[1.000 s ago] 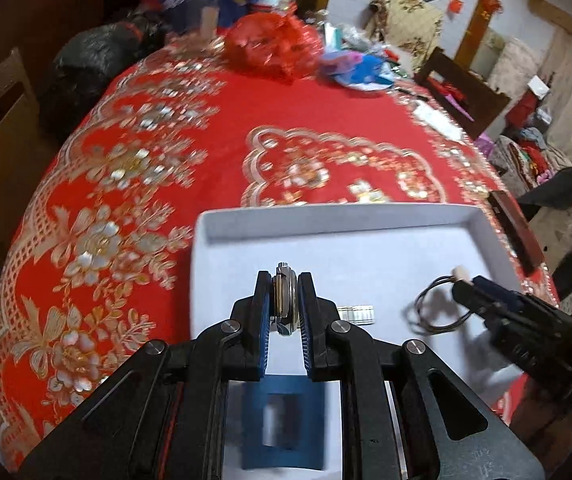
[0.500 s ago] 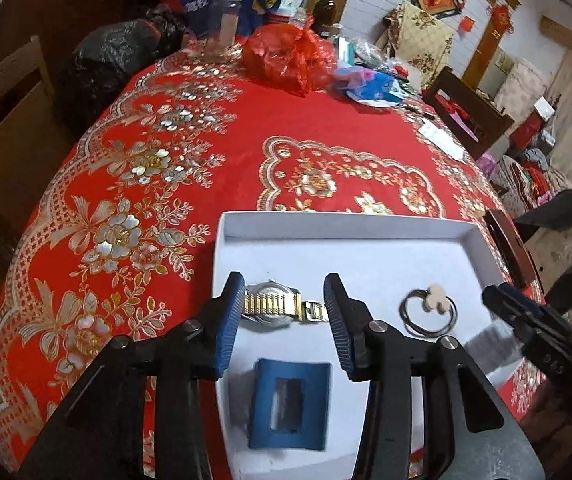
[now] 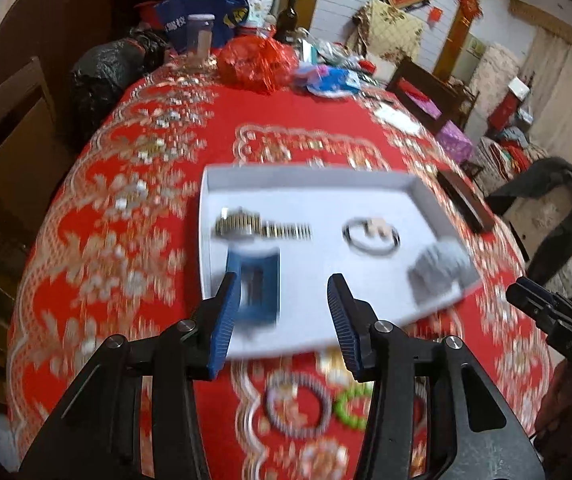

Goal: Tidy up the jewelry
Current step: 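Move both tools back toward the bracelets beside the tray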

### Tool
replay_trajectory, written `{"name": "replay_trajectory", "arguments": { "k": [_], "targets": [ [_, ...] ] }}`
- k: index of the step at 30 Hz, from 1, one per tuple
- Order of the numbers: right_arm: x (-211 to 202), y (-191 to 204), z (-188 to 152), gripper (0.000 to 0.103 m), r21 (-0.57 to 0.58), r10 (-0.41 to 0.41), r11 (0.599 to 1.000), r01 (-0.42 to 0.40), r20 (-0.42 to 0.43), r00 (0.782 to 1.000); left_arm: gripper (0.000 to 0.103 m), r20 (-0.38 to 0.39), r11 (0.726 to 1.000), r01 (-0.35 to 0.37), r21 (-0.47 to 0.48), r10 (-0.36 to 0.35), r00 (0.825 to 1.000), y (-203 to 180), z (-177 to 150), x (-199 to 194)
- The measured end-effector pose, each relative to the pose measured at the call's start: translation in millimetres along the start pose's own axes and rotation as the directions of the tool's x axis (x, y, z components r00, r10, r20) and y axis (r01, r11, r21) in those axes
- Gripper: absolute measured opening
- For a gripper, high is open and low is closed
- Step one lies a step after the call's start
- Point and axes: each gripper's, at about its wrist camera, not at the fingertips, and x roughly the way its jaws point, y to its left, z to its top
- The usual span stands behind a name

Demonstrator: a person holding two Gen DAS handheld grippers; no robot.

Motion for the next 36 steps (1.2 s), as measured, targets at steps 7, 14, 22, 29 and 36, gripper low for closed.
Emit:
{"name": "replay_trajectory", "arguments": {
  "k": [7, 14, 22, 29, 36],
  "targets": [
    [1, -2, -54, 0.052, -0.100, -0.041, 0.994, 0.032, -0.089, 0.995, 0.045, -0.115, 0.999, -0.014, 0.030, 0.017, 0.993, 5, -63, 16],
    [10, -11, -66, 0.052, -0.091, -0.027, 0.996, 0.017, -0.110, 0.994, 0.045, -0.134, 0.997, -0.059, 0.045, 0.065, 0.989, 3, -74, 32],
    [26, 14, -58, 0.050, -0.155, 0.102, 0.982, -0.112, -0.065, 0.993, 0.045, -0.176, 0.989, -0.105, 0.100, 0.122, 0.977, -5, -80, 53],
    [49, 38, -50, 0.028, -0.268, 0.114, 0.955, -0.124, -0.053, 0.992, 0.037, -0.177, 0.984, -0.119, 0.129, 0.141, 0.974, -6, -81, 56],
    [70, 41, -53, 0.019, -0.301, 0.064, 0.949, -0.095, -0.110, 0.992, 0.007, -0.182, 0.985, -0.083, 0.149, 0.110, 0.977, -11, -80, 56]
  ]
}}
